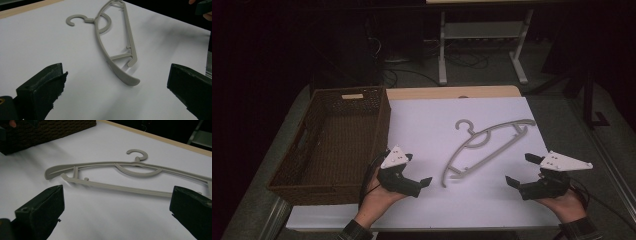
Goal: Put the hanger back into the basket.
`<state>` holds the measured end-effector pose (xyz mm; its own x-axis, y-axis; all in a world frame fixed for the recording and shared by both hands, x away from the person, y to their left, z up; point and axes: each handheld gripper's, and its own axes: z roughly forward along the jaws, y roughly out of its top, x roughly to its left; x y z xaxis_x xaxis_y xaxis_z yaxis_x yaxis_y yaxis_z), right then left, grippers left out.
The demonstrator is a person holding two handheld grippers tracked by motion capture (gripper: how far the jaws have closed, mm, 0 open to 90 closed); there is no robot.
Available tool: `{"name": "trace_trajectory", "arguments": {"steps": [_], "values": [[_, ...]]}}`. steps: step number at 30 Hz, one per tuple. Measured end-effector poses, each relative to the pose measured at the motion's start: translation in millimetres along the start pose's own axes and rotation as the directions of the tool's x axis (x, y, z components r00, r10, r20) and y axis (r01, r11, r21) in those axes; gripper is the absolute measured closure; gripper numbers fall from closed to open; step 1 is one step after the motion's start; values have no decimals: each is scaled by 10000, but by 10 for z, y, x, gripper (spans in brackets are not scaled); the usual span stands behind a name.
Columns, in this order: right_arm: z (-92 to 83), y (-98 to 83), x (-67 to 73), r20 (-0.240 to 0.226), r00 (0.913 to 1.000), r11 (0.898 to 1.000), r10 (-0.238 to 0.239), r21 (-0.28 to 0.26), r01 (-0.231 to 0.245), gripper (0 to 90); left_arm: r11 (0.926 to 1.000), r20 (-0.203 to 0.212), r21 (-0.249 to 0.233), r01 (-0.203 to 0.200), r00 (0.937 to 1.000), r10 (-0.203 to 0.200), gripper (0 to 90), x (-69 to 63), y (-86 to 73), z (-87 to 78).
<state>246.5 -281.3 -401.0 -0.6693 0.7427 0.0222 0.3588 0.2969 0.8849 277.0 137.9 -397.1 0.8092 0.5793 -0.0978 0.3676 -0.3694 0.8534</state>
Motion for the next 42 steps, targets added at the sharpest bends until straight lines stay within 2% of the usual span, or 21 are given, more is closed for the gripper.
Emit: {"name": "trace_trajectory", "arguments": {"steps": [13, 30, 36, 42], "values": [[53, 4, -8, 10, 10000, 9996, 6, 287, -6, 0, 9997, 16, 253, 38, 10000, -38, 9, 25, 115, 102], [122, 5, -40, -60, 9997, 9957, 243, 893, -236, 70, 9990, 144, 439, -83, 9999, 76, 9, 76, 300, 421], [148, 13, -66, -109, 9992, 9931, 380, 1116, -365, 142, 9984, 186, 540, -152, 9997, 142, 9, 92, 322, 512], [225, 37, -108, 86, 9990, 9891, 428, 1404, -436, 201, 9987, 248, 509, -92, 9997, 80, 9, 126, 359, 593]]}}
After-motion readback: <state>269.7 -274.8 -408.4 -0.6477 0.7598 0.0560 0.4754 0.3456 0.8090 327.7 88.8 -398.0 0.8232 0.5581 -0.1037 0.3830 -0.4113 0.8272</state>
